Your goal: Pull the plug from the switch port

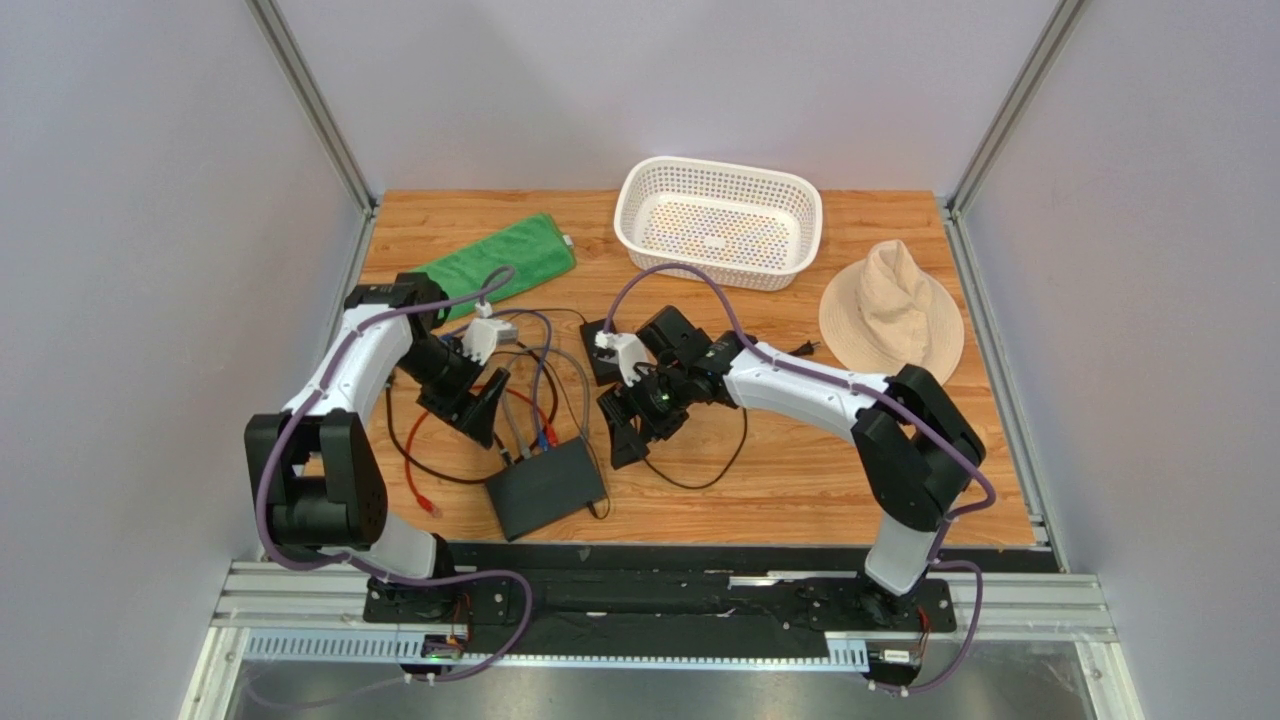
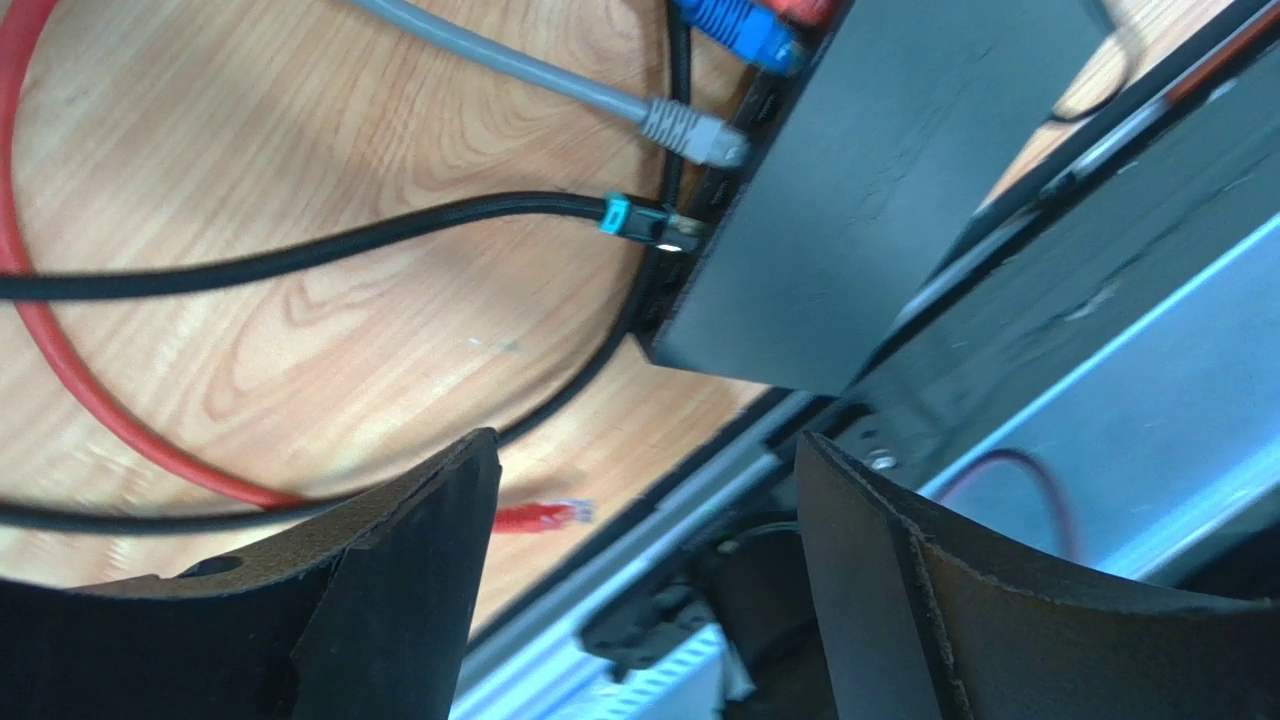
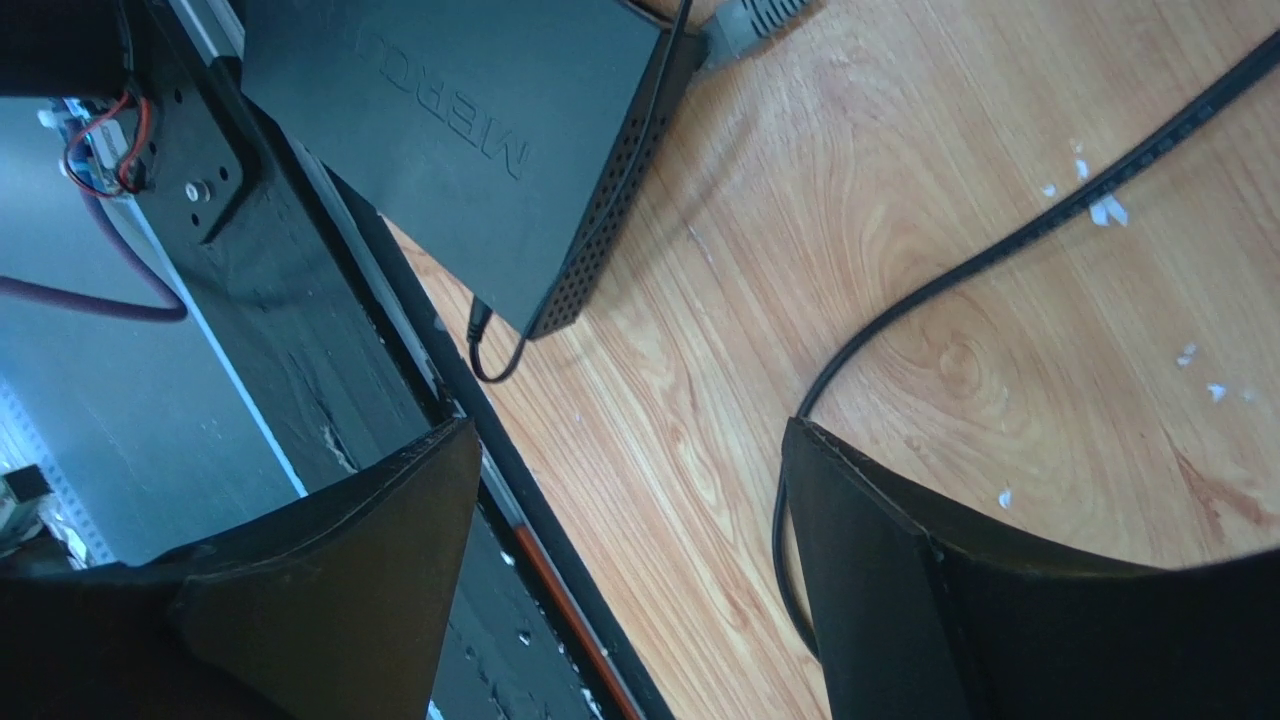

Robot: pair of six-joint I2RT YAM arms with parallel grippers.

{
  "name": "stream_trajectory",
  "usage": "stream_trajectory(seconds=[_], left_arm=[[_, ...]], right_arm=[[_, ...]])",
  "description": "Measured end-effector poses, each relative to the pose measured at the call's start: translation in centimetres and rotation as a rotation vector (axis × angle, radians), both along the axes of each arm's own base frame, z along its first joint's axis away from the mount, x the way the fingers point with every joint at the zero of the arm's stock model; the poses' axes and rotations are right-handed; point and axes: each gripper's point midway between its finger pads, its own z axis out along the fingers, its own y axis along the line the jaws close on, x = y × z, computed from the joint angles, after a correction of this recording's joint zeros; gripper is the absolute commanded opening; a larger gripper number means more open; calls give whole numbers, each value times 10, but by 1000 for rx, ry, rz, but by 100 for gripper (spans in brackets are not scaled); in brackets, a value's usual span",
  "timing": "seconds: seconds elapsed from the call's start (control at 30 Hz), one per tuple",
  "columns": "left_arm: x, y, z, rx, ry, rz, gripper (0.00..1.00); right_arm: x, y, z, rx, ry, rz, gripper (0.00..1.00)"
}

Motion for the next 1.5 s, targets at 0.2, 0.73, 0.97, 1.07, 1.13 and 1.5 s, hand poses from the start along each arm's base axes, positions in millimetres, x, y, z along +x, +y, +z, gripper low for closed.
stream_trajectory(seconds=[0.2, 0.73, 0.97, 1.07, 1.13, 1.5], left_arm=[[10, 2, 19, 10, 18, 166, 80], [-23, -20, -7, -50, 184, 944, 76], [-36, -28, -29, 35, 277, 1023, 79], [-34, -24, -41, 79, 300, 1060, 96], [-35, -22, -45, 101, 310, 1076, 97], [-46, -59, -71, 133, 357, 916, 95]], right_arm=[[-14, 19, -12, 0, 53, 21, 80], [-10, 30, -18, -2, 86, -7, 81], [-8, 30, -27, -11, 143, -47, 79], [-9, 30, -30, -14, 162, -55, 82], [-9, 31, -29, -13, 166, -57, 82], [-4, 27, -1, 49, 134, -53, 92]])
